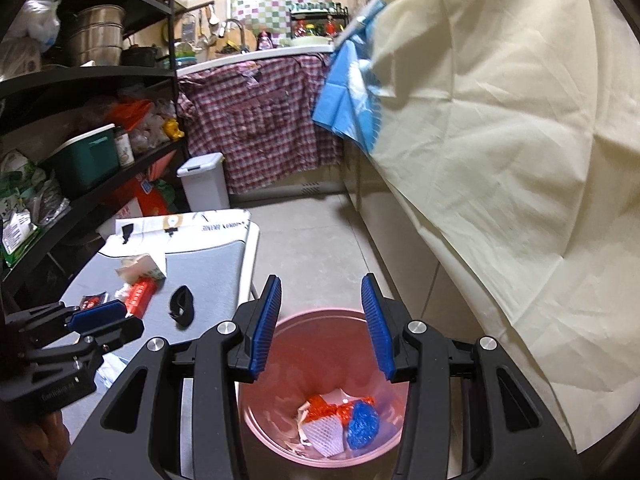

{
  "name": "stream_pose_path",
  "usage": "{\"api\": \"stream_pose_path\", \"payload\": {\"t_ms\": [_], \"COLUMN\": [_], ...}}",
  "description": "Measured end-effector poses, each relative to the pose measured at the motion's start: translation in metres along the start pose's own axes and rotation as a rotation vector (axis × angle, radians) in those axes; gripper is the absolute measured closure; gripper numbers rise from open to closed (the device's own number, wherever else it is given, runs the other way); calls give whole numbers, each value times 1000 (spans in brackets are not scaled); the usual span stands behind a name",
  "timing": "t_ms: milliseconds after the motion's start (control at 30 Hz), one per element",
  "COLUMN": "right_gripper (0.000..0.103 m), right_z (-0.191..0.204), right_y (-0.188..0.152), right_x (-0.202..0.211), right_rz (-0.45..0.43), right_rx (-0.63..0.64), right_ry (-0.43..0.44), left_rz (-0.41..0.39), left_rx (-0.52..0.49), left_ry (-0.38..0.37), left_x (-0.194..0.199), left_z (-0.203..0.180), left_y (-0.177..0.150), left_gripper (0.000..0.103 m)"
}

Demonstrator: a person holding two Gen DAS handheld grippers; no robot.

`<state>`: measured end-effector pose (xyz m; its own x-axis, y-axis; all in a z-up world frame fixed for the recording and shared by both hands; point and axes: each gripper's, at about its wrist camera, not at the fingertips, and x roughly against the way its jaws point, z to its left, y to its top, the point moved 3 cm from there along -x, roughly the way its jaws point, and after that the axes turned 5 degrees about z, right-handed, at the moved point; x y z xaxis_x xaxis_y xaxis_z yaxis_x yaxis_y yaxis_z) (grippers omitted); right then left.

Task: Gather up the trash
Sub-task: 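Move the right tool back over the table toward the black strap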

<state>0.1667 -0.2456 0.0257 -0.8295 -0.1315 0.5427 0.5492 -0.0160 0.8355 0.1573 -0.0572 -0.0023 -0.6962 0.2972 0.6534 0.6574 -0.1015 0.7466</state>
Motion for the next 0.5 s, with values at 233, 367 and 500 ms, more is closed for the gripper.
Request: {"api": "stream_pose_path", "payload": {"t_ms": [233,367,500], "right_gripper": [68,69,70], "right_z": [21,36,48], "right_y": [2,2,3], "right_x": [2,1,-7], "right_rz": [-38,-36,-10], "right_rx": [19,55,73], "right_ry": [27,38,53], "left_rz": [-10,-4,3], "left_rx": [57,92,126], "left_ry": [45,79,110], "left_x": [17,21,24], "left_z": [39,65,87], "left_y": [-2,-8,-11], "left_gripper": [70,70,71]}}
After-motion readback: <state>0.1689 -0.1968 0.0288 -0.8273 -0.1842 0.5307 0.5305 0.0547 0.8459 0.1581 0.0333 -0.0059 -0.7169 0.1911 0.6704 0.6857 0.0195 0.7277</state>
